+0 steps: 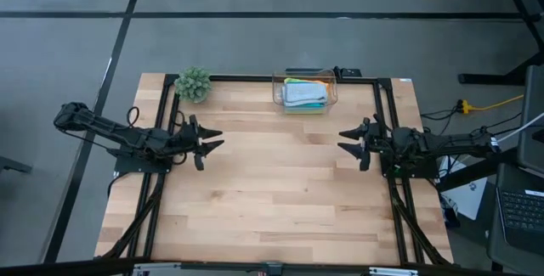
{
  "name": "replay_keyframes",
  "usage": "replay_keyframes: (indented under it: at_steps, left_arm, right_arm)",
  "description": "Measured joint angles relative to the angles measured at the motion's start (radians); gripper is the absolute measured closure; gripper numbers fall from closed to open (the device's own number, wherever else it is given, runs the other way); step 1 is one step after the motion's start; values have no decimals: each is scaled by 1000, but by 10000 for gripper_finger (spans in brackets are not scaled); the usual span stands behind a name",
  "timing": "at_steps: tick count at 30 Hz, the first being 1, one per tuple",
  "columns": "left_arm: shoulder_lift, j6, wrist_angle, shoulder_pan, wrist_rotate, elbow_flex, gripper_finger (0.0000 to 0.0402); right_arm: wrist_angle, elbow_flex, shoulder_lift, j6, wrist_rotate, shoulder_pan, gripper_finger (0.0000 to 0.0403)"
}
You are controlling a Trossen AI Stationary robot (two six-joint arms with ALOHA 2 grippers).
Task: Fold microfiber towels
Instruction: Return to Home Position
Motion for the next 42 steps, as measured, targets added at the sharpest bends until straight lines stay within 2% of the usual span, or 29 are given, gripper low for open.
replay_keyframes:
  at_steps: [5, 14, 17, 21, 28, 42]
  left_arm:
    - [0, -36, 0, 0, 0, -31, 260]
    - [0, -48, 60, 0, 0, -86, 260]
    - [1, -134, 60, 0, 0, -88, 260]
    - [2, -139, 60, 0, 0, -88, 260]
    - [2, -138, 58, 0, 0, -88, 260]
    - [2, -138, 59, 0, 0, -89, 260]
  right_arm:
    - [-62, -5, -34, 26, 71, 12, 187]
    - [-61, -5, -35, -65, 76, 30, 187]
    - [-61, -5, -35, -88, 76, 30, 187]
    - [-76, -13, -35, -108, 76, 30, 187]
    - [83, -80, -32, -222, -13, 30, 187]
    - [96, -85, -24, -245, -14, 30, 187]
